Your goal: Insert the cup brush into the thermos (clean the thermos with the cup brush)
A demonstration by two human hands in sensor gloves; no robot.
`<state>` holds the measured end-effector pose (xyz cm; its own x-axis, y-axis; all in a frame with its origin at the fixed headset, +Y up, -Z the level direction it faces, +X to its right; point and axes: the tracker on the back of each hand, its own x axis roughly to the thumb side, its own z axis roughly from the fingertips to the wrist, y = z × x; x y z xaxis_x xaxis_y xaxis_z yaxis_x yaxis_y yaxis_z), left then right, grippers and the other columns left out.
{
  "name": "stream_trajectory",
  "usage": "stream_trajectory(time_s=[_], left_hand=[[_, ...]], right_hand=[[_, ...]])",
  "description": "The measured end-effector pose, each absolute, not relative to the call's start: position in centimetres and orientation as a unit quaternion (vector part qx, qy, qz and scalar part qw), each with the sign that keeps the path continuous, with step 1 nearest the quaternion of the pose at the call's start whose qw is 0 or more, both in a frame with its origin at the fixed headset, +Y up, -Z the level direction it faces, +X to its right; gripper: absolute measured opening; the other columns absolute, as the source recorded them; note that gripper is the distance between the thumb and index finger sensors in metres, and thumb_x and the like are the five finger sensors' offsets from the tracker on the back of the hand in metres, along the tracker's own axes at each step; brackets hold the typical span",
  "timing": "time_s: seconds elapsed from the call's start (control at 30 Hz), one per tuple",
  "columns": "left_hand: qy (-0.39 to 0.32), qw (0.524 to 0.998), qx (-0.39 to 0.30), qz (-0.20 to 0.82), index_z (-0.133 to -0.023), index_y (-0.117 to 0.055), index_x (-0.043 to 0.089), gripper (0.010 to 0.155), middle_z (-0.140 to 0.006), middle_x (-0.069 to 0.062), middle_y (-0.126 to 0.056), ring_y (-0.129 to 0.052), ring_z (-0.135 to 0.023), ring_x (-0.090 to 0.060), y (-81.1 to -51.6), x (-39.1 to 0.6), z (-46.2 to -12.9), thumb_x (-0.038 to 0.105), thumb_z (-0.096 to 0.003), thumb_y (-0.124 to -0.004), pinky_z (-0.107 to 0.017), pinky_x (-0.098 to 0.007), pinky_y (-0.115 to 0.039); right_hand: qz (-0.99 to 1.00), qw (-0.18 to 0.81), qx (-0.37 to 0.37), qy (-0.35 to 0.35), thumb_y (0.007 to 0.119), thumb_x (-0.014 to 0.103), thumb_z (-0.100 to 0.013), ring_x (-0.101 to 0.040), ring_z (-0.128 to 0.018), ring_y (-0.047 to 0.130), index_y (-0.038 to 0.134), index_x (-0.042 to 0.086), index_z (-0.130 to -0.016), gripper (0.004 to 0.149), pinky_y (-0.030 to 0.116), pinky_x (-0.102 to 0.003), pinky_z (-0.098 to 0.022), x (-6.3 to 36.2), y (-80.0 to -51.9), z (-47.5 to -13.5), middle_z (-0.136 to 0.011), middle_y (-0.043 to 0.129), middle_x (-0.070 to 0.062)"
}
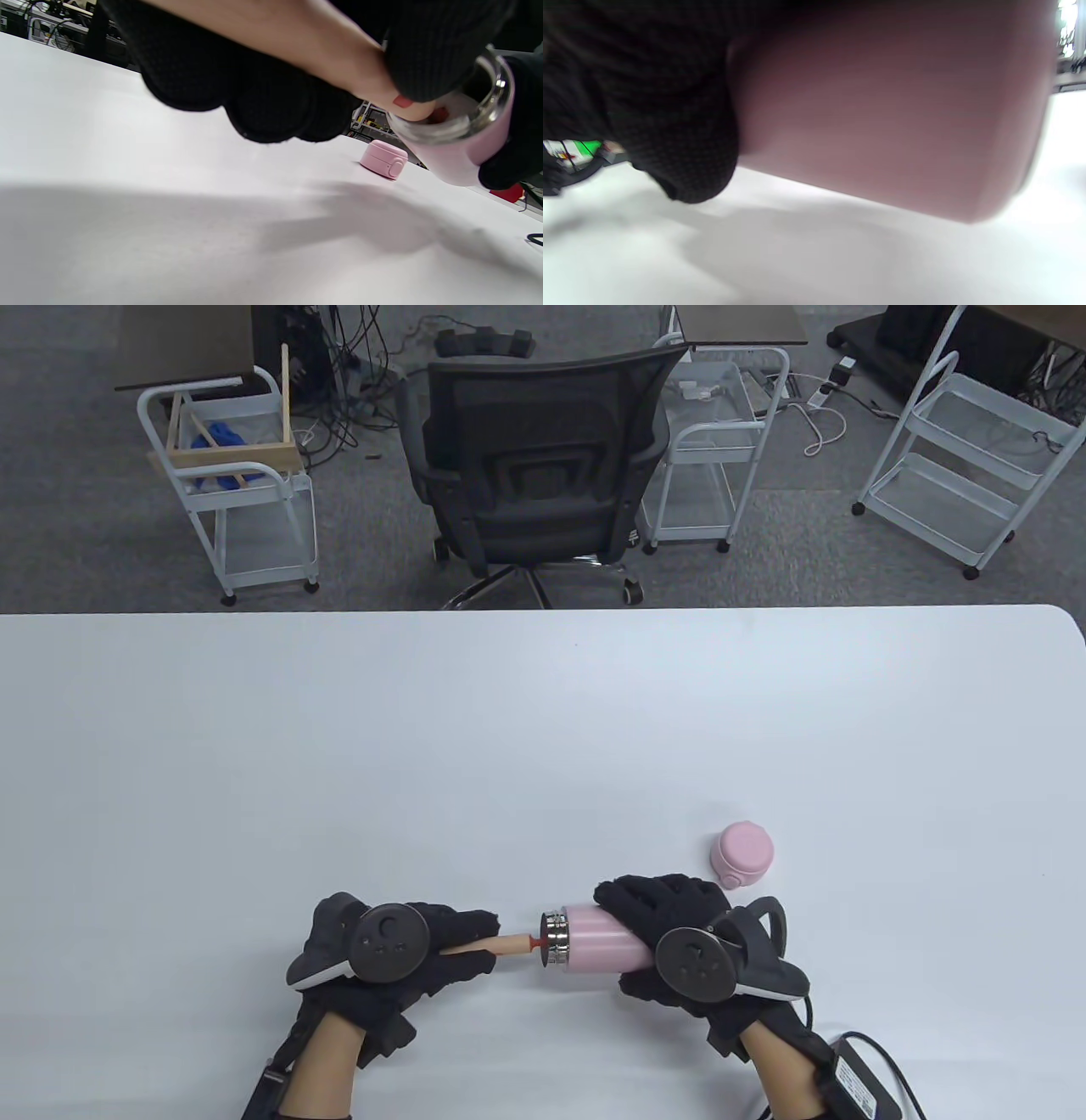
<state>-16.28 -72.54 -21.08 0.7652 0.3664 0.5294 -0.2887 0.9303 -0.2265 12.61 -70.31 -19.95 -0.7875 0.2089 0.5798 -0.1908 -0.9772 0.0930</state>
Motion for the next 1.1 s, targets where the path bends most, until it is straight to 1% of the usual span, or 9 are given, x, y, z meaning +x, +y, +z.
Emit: stream_trajectory(time_s=[0.07,0.23,0.33,0.43,0.6,0.73,0.83,1.0,1.1], left_hand=[[-0.298,0.938,-0.063,0.164,-0.1,-0.081,0.036,0.046,-0.085,0.006,-0.1,-0.107,-0.063,-0.014,-72.5,-15.6,-20.9,0.056,-0.0587,-0.082,-0.053,-0.044,-0.089],[-0.304,0.937,-0.061,0.16,-0.096,-0.082,0.041,0.038,-0.086,0.007,-0.099,-0.106,-0.063,-0.014,-72.5,-14.9,-20.6,0.058,-0.0612,-0.08,-0.053,-0.044,-0.088],[-0.305,0.938,-0.058,0.154,-0.094,-0.083,0.037,0.039,-0.085,0.008,-0.099,-0.106,-0.063,-0.014,-72.4,-14.6,-20.5,0.059,-0.0624,-0.078,-0.052,-0.044,-0.089],[-0.303,0.94,-0.058,0.146,-0.095,-0.082,0.038,0.04,-0.085,0.007,-0.099,-0.107,-0.063,-0.014,-72.4,-14.8,-20.5,0.059,-0.0617,-0.078,-0.052,-0.044,-0.089],[-0.293,0.944,-0.041,0.146,-0.101,-0.08,0.031,0.049,-0.085,0.004,-0.1,-0.106,-0.063,-0.015,-72.0,-16.1,-20.6,0.057,-0.0594,-0.079,-0.052,-0.044,-0.088],[-0.272,0.949,-0.023,0.157,-0.101,-0.081,0.031,0.05,-0.085,0.003,-0.1,-0.106,-0.063,-0.015,-71.3,-18.3,-20.9,0.057,-0.0589,-0.078,-0.053,-0.044,-0.088],[-0.268,0.946,-0.029,0.181,-0.1,-0.082,0.031,0.049,-0.084,0.003,-0.101,-0.106,-0.062,-0.015,-71.1,-19.2,-21.2,0.057,-0.0582,-0.079,-0.053,-0.044,-0.088],[-0.266,0.946,-0.017,0.181,-0.099,-0.082,0.031,0.049,-0.083,0.003,-0.101,-0.106,-0.062,-0.015,-71.3,-19.7,-21.3,0.058,-0.0577,-0.079,-0.053,-0.044,-0.088],[-0.26,0.946,-0.014,0.194,-0.099,-0.082,0.032,0.049,-0.083,0.004,-0.101,-0.106,-0.062,-0.015,-71.3,-20.5,-21.4,0.058,-0.0573,-0.08,-0.053,-0.044,-0.089]], right_hand=[[0.947,0.082,0.311,0.009,0.093,0.058,-0.038,-0.04,-0.102,0.062,0.053,0.031,-0.105,0.082,0.063,-0.058,-0.069,12.1,-70.3,-19.6,-0.112,0.055,-0.002],[0.944,0.083,0.318,0.008,0.093,0.058,-0.039,-0.04,-0.102,0.063,0.053,0.03,-0.105,0.082,0.064,-0.058,-0.069,11.6,-70.4,-19.3,-0.112,0.056,-0.003],[0.944,0.08,0.321,0.008,0.092,0.058,-0.039,-0.04,-0.101,0.063,0.053,0.029,-0.105,0.082,0.064,-0.058,-0.068,11.3,-70.5,-19.2,-0.112,0.056,-0.003],[0.944,0.078,0.321,0.01,0.092,0.058,-0.039,-0.04,-0.102,0.063,0.053,0.03,-0.105,0.082,0.064,-0.058,-0.069,11.5,-70.6,-19.3,-0.112,0.056,-0.003],[0.948,0.085,0.306,-0.001,0.093,0.057,-0.038,-0.04,-0.102,0.062,0.054,0.031,-0.104,0.081,0.063,-0.058,-0.069,12.8,-70.2,-19.9,-0.112,0.056,-0.002],[0.958,0.074,0.277,-0.029,0.094,0.057,-0.037,-0.038,-0.103,0.062,0.054,0.033,-0.104,0.081,0.063,-0.058,-0.07,14.8,-69.6,-20.6,-0.112,0.056,0.0],[0.956,0.099,0.276,-0.025,0.095,0.057,-0.036,-0.038,-0.103,0.062,0.055,0.034,-0.103,0.081,0.062,-0.058,-0.07,15.6,-69.2,-20.9,-0.112,0.056,0.001],[0.959,0.082,0.27,-0.032,0.095,0.057,-0.036,-0.037,-0.104,0.062,0.055,0.035,-0.103,0.081,0.063,-0.057,-0.071,16.4,-69.0,-21.1,-0.112,0.056,0.002],[0.959,0.099,0.262,-0.034,0.095,0.057,-0.035,-0.037,-0.104,0.062,0.055,0.035,-0.103,0.081,0.062,-0.058,-0.071,17.1,-68.9,-21.3,-0.112,0.056,0.002]])
